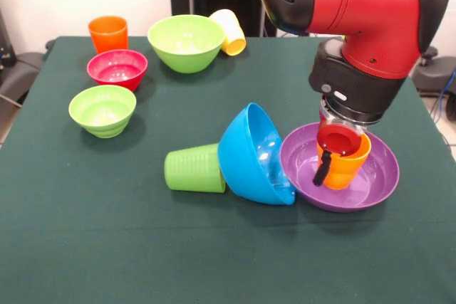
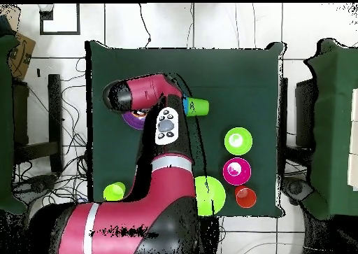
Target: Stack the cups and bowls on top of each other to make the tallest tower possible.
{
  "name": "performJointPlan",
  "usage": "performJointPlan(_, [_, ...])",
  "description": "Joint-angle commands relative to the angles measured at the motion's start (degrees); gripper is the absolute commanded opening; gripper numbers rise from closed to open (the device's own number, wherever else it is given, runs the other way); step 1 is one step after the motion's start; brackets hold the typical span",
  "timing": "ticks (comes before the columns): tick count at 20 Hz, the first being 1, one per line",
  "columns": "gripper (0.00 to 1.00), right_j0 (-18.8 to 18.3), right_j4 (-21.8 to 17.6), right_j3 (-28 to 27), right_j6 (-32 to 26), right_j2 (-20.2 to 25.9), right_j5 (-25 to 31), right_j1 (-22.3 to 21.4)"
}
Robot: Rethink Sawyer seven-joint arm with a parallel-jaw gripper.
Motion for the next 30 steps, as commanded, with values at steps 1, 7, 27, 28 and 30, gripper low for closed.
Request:
performJointPlan(1, [1.00, 2.1, -3.3, -5.3, 0.0, 3.1, 9.3, 1.9])
performJointPlan(7, [1.00, 2.4, 1.5, -9.5, 4.8, 5.1, 16.7, 4.9])
performJointPlan(27, [1.00, 5.4, 1.8, -31.8, 1.2, 3.9, 40.4, 7.7])
performJointPlan(28, [1.00, 5.7, 1.3, -34.6, 0.6, 3.8, 42.5, 8.7])
performJointPlan(30, [1.00, 6.2, 0.3, -39.3, -0.4, 3.5, 46.2, 10.2])
